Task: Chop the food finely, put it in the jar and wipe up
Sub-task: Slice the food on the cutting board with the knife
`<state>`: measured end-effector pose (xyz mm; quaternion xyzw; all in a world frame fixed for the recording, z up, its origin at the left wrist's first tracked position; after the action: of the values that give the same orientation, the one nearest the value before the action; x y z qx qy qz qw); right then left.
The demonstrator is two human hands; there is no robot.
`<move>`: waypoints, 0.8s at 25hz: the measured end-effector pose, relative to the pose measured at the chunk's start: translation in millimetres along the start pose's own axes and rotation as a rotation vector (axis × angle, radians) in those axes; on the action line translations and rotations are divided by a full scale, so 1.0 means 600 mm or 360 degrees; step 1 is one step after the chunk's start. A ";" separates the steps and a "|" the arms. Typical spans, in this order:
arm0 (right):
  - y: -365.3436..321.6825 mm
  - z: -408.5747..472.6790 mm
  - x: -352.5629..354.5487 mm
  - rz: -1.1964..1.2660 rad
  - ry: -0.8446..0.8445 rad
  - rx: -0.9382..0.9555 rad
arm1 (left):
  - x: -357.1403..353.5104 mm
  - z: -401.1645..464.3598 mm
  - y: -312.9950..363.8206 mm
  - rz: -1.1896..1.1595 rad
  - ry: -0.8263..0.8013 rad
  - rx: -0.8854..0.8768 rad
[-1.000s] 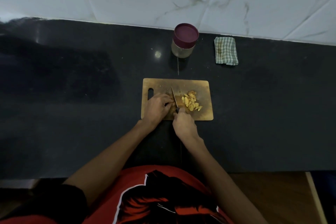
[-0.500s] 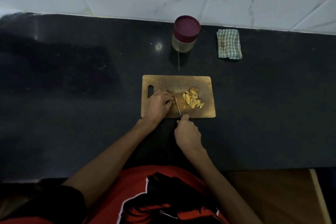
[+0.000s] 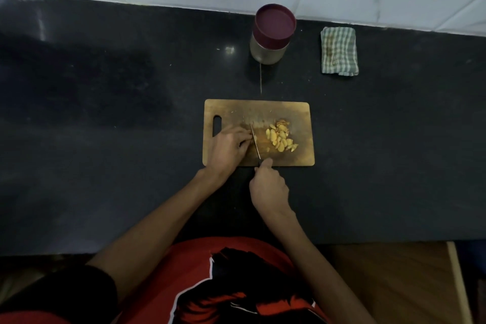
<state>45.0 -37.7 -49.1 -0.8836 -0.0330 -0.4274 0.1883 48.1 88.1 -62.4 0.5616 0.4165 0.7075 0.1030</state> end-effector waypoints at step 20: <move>0.057 0.003 0.014 0.0255 -0.0049 0.0211 | 0.000 -0.028 0.017 -0.0009 0.0143 -0.0049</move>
<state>59.1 -69.8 -54.1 -0.8755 0.0068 -0.3942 0.2794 36.6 74.0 -55.6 0.5265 0.4114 0.7379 0.0950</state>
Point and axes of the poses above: each hand's wrist, its own z-axis towards the middle knuckle, its own x-axis out of the back of the hand, y = z × x, the point moved 7 cm from there along z, towards the middle knuckle, and after that the axes turned 5 degrees about x, right-handed, at the moved point
